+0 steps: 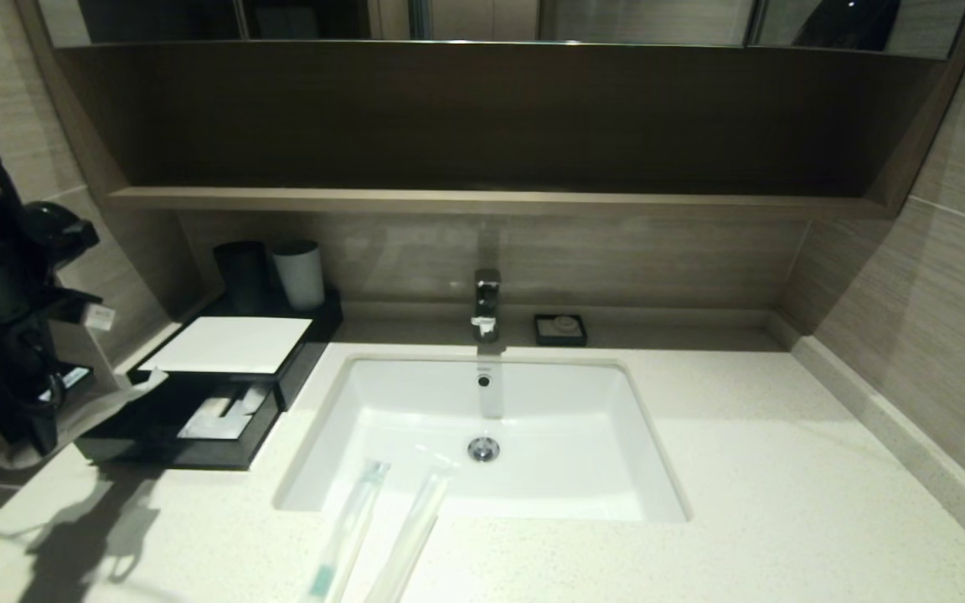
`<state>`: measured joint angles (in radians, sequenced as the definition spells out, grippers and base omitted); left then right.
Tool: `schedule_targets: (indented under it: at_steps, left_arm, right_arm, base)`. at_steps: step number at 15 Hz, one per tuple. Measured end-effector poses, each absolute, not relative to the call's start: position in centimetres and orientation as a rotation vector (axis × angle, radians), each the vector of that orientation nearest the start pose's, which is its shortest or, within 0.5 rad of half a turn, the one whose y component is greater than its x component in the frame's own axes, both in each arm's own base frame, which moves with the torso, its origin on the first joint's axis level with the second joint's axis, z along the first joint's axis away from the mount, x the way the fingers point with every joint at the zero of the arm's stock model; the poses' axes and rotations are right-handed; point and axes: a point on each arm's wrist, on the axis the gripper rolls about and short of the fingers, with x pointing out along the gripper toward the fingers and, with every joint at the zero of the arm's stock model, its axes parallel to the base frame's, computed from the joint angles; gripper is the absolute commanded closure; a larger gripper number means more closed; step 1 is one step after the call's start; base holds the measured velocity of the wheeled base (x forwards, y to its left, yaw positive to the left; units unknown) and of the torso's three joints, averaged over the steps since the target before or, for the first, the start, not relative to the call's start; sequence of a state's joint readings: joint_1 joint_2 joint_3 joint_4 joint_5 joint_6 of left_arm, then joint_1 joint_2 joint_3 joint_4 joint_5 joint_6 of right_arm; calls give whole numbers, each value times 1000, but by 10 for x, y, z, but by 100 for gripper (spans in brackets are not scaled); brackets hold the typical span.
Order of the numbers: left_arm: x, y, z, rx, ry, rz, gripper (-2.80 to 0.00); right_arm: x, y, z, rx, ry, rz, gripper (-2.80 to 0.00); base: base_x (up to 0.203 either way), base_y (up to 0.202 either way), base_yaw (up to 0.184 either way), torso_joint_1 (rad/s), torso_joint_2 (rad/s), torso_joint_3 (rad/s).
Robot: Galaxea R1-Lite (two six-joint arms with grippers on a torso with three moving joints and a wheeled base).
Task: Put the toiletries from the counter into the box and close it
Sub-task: Place the bathroom toiletry into the drawer
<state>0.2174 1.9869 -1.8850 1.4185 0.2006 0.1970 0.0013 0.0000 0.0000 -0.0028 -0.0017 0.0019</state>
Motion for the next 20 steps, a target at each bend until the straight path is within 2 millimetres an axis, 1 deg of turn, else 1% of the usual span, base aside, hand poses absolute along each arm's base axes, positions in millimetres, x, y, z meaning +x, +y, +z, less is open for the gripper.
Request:
schedule_targets:
  at_steps: [2, 9, 14, 16, 20]
  left_arm:
    - [307, 73, 226, 145, 1552, 183, 0]
    - [331, 78, 204, 152, 1543, 179, 0]
    - [340, 80, 191, 150, 1570, 175, 0]
    - [339, 82, 192, 146, 1570, 179, 0]
    - [329, 84, 205, 137, 1537, 197, 0]
  right_arm:
    - [-23, 0, 76, 2, -3, 0, 0]
    - [-23, 0, 76, 2, -2, 0, 0]
    - [-23, 0, 76, 2, -3, 0, 0]
    - [-23, 0, 76, 2, -3, 0, 0]
    - [-23, 0, 76, 2, -3, 0, 0]
  base:
    - [0, 0, 0, 0, 0, 0]
    - [0, 0, 0, 0, 0, 0]
    - [0, 0, 0, 0, 0, 0]
    - [0, 0, 0, 0, 0, 0]
    - [0, 0, 0, 0, 0, 0]
